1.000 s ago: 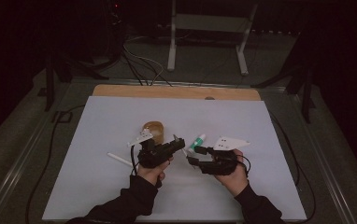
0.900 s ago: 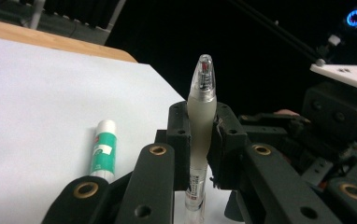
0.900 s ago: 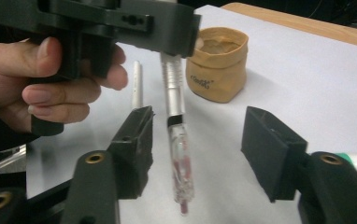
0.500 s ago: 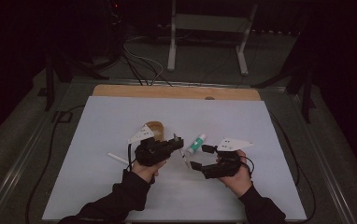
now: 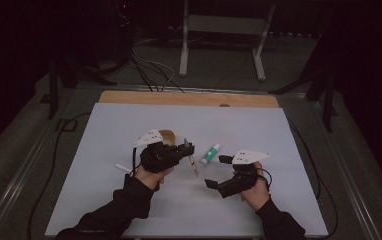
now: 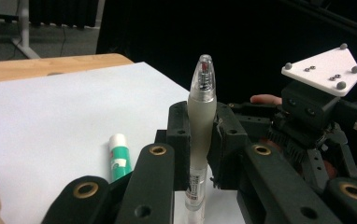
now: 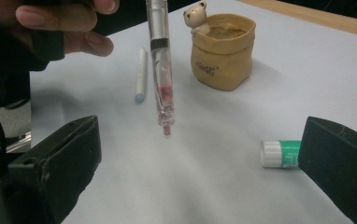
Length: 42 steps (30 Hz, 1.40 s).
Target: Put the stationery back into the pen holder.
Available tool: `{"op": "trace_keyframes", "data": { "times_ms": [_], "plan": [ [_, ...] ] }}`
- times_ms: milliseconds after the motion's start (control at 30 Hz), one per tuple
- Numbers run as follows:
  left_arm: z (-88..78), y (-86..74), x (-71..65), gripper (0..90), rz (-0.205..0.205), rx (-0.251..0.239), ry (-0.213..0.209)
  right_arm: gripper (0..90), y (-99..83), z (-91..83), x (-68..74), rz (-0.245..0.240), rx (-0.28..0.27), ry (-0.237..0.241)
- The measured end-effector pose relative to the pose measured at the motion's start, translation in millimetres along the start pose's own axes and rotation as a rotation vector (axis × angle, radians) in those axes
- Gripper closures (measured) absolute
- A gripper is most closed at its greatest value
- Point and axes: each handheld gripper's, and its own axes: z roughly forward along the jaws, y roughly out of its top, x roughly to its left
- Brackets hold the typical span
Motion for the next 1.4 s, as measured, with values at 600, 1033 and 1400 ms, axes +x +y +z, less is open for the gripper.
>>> {"op": "trace_keyframes", "data": {
  "times_ms": [600,1033,1400],
  "plan": [
    [-26.9,42.8,5.9,80.7,0.063,-0.053,0.014,0.0,-1.7,2.6,-1.5,-0.011,-0.015,-0.018],
    [-33.7,62.8,25.7,80.7,0.090,-0.073,0.089,0.0,-2.2,3.6,-2.2,-0.006,-0.027,-0.004],
    [-33.8,70.3,48.5,80.6,0.100,-0.084,0.153,0.0,-2.0,2.7,-2.1,-0.016,-0.037,-0.011]
  ]
}}
